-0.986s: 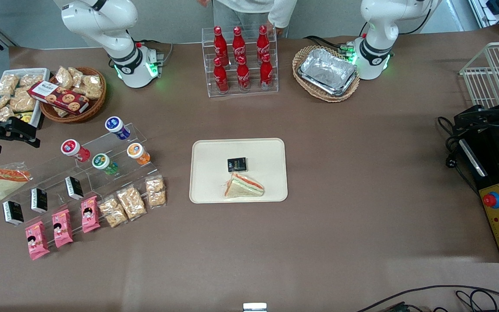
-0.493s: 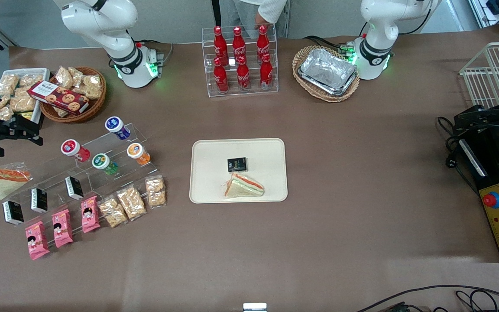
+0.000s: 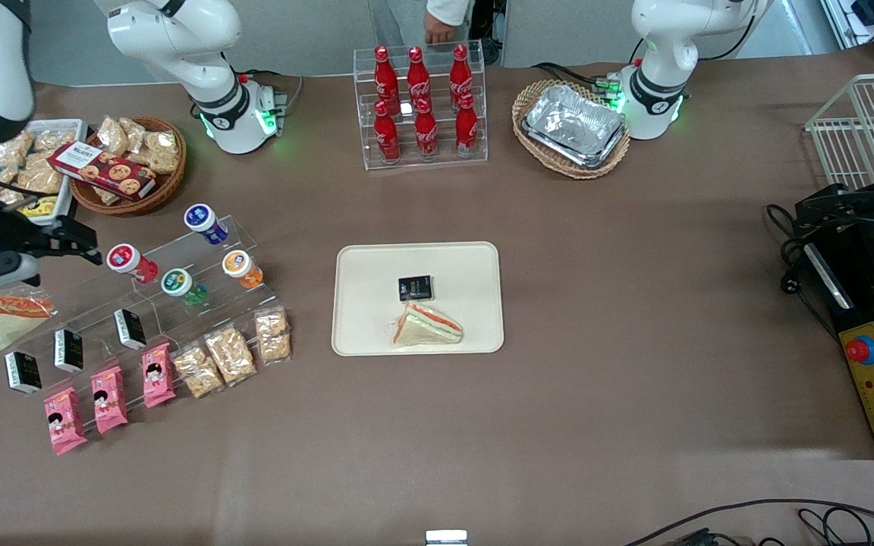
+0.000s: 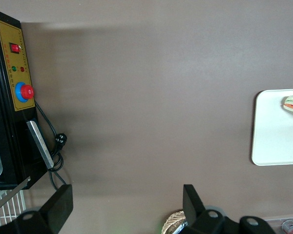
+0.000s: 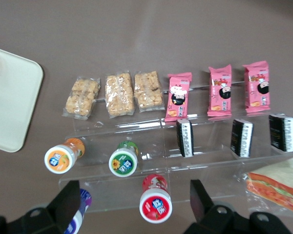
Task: Place green gum on tray
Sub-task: 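Move the right gripper toward the green-capped gum bottle on the rack, then lower the right gripper around the green-capped gum bottle and close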
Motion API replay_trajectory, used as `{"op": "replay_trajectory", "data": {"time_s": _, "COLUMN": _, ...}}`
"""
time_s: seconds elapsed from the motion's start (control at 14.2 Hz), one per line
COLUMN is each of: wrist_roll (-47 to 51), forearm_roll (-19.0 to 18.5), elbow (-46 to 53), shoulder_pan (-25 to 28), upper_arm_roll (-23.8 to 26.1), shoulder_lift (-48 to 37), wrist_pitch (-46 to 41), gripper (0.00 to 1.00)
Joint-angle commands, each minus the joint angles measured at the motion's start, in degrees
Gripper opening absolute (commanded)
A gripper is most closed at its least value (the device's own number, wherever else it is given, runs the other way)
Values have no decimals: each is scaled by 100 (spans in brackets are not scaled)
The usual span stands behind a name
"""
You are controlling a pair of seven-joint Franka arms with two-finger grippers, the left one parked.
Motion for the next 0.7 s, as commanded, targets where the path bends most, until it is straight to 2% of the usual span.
{"op": "replay_trajectory", "data": {"time_s": 0.0, "wrist_roll": -89, "forearm_roll": -8, "elbow": -1572, "shoulder_pan": 40, "upper_arm_roll": -1, "shoulder_lift": -663, "wrist_pitch": 1197, "gripper": 100}}
{"op": "replay_trajectory", "data": {"time_s": 0.42, "wrist_roll": -81, "forearm_roll": -8, "elbow": -2724, "shoulder_pan": 58, "upper_arm_roll": 26, "shoulder_lift": -558, "wrist_pitch": 2569, "gripper": 100}}
{"op": "replay_trajectory", "data": {"time_s": 0.63, "wrist_roll": -81, "forearm_roll": -8, "elbow": -2971, "shoulder_pan": 67, "upper_arm_roll": 35, "shoulder_lift": -462, "wrist_pitch": 2913, "gripper": 100}}
